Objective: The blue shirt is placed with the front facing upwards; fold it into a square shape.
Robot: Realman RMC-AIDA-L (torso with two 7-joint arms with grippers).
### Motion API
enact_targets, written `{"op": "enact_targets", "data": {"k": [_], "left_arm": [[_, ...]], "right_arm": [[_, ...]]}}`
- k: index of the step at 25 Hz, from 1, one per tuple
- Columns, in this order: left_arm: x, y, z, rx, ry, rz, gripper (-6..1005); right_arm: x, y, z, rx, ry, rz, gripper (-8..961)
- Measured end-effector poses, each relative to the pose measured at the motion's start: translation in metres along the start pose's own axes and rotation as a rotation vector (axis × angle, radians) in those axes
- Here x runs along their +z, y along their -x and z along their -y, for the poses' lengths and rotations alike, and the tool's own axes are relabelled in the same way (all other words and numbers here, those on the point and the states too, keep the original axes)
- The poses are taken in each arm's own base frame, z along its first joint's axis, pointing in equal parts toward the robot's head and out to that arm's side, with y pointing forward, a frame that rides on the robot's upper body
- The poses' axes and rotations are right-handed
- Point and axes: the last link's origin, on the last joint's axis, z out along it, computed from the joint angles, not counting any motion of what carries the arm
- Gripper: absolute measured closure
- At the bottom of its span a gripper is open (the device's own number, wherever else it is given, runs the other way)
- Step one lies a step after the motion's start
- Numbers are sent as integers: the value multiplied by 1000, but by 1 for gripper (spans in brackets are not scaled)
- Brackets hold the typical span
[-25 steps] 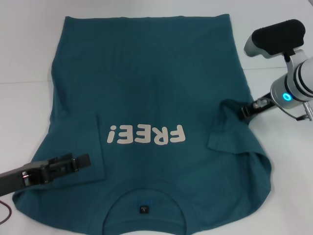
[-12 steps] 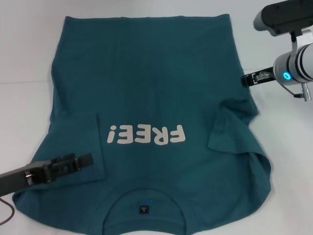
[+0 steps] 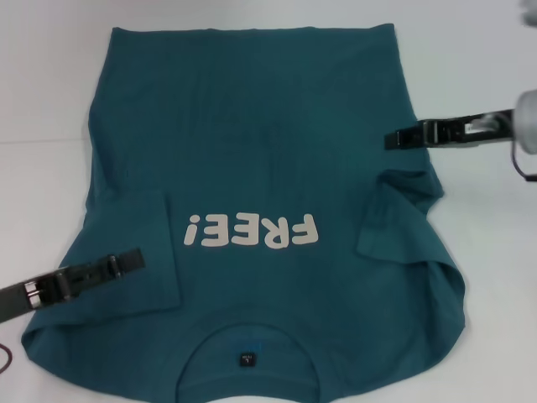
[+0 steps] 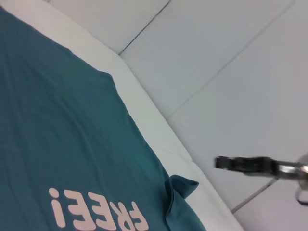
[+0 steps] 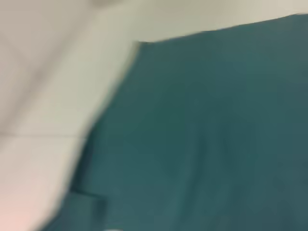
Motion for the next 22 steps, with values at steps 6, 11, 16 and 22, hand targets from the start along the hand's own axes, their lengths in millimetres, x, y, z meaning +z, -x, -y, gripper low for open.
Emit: {"op": "enact_targets", "data": {"k": [6, 11, 16, 22], "left_arm": [[-9, -10, 2, -110, -3, -41, 41], [-17, -13, 3, -263, -9, -38, 41], [-32, -12, 10, -390, -82, -14, 42], [-53, -4, 21, -460, -194, 18, 60]], "right_arm": [[-38, -22, -1, 93, 273, 33, 594], [-61, -41, -2, 130, 412, 94, 395], [-65, -56, 8, 188, 411, 86, 198], [-67, -59, 13, 203, 403, 74, 67]]}}
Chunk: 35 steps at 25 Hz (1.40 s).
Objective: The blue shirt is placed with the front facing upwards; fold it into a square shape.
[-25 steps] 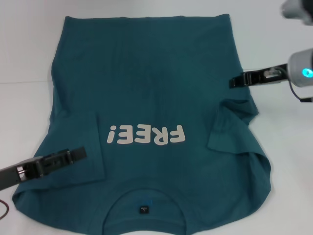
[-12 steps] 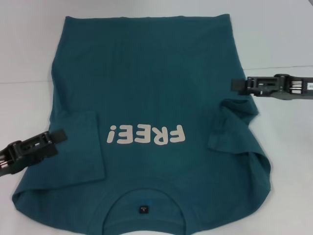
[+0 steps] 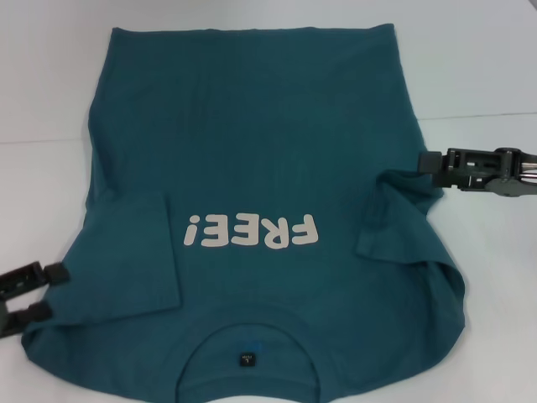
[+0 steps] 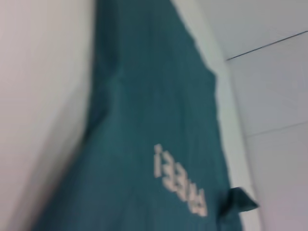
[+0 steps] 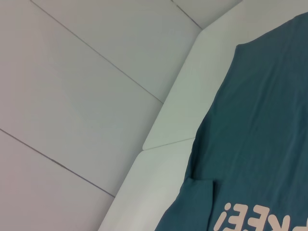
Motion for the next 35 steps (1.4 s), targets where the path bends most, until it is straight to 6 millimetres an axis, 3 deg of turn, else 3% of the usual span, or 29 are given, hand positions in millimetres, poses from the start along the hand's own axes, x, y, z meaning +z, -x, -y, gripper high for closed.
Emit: {"op": "enact_targets", "data": {"k": [3, 10, 19, 35], "left_arm": [[-2, 0, 5, 7, -41, 5, 86], [2, -6, 13, 116, -97, -27, 100], [2, -6, 36, 72, -215, -78, 100], [9, -4, 44, 22, -233, -88, 100]], "right_arm": [[1, 2, -1, -4, -1, 0, 13], [4, 2, 1, -10, -16, -6, 13], [3, 3, 3, -5, -25, 4, 13], [1, 0, 9, 18, -39, 13, 13]]}}
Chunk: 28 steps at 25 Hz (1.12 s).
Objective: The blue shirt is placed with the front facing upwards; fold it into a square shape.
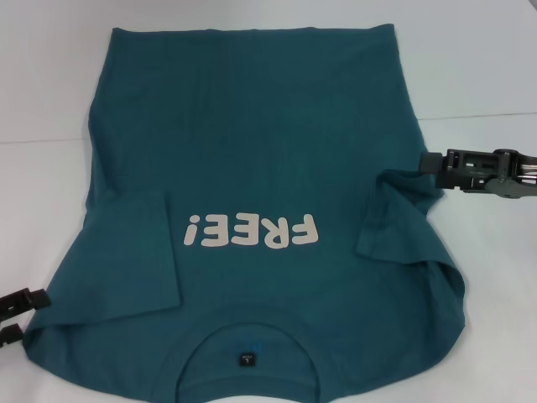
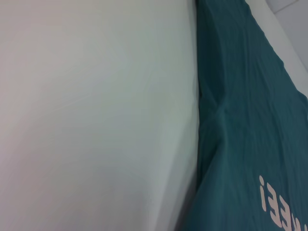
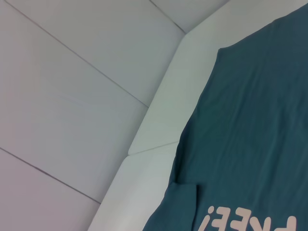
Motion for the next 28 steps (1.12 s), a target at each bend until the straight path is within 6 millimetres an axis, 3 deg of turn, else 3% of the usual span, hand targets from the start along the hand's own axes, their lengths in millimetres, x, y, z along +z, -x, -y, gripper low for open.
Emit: {"op": "enact_targets", "data": {"k": [19, 28], "left_arm": [[11, 8, -19, 57, 59, 105, 99], [9, 6, -13, 60, 30, 82, 99]], "right_arm": [[-1, -1, 2, 3, -9, 6, 13], [0, 0, 2, -1, -7, 6, 13]]}}
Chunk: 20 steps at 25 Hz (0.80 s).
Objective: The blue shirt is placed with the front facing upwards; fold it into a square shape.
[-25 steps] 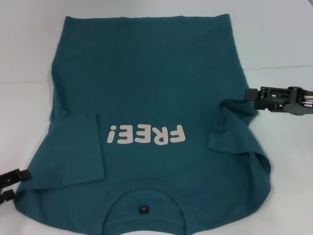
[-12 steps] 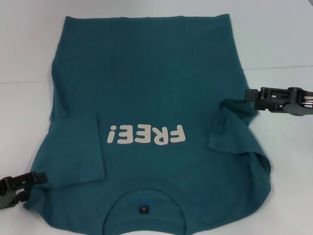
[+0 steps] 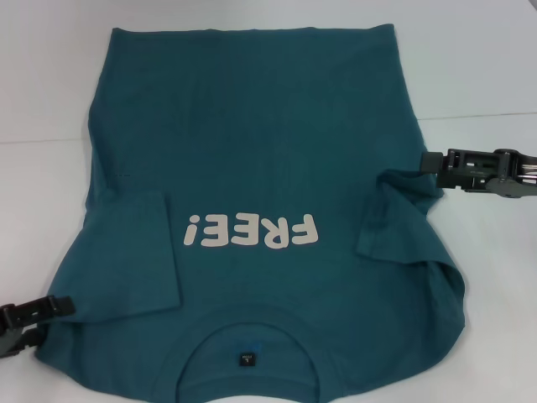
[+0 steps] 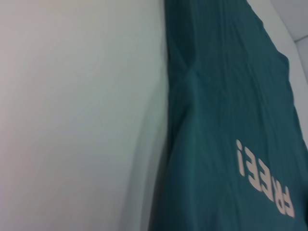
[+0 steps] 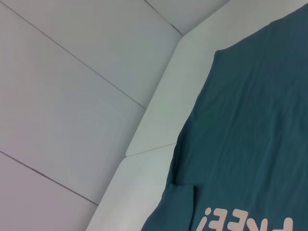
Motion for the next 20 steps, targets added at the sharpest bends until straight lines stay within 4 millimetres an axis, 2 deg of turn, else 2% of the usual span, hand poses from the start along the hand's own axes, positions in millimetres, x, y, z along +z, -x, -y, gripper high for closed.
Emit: {"op": "enact_targets", "data": {"k": [9, 20], "left_arm": [[4, -6, -3, 15, -4, -19, 99], [6, 1, -7, 27, 14, 36, 99]], "right_arm": [[1, 0, 0, 1, 3, -1, 13], [0, 0, 0, -3, 4, -4, 13]]}}
